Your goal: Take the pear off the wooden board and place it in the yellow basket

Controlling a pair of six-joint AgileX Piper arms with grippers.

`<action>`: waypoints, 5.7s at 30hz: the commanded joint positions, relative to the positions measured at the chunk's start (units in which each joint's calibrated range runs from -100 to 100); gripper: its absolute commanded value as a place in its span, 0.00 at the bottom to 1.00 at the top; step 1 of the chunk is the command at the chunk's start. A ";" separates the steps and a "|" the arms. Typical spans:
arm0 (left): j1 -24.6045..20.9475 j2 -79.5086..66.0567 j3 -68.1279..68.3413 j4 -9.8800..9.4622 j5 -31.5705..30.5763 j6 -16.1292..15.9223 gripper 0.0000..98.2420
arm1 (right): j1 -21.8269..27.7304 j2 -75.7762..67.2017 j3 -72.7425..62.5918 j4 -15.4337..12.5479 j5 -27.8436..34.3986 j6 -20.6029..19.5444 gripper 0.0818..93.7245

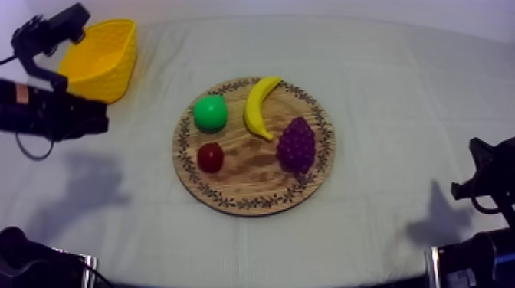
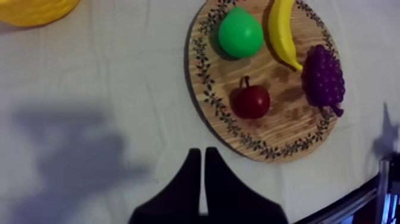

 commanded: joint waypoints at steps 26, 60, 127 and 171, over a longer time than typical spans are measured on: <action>2.99 43.35 -43.65 -3.81 13.93 1.71 0.07 | -0.03 0.00 -0.02 -0.04 -0.04 0.02 0.00; 4.90 54.20 -47.92 -3.31 14.41 1.89 0.97 | -0.10 0.00 -0.02 -0.04 -0.04 0.00 0.00; 5.20 53.82 -52.95 -1.09 17.45 -2.41 0.41 | -0.10 0.00 -0.02 -0.04 -0.04 0.00 0.00; -19.48 52.05 -77.60 -8.05 29.49 -11.59 0.37 | -0.10 0.00 -0.02 -0.04 -0.04 0.00 0.00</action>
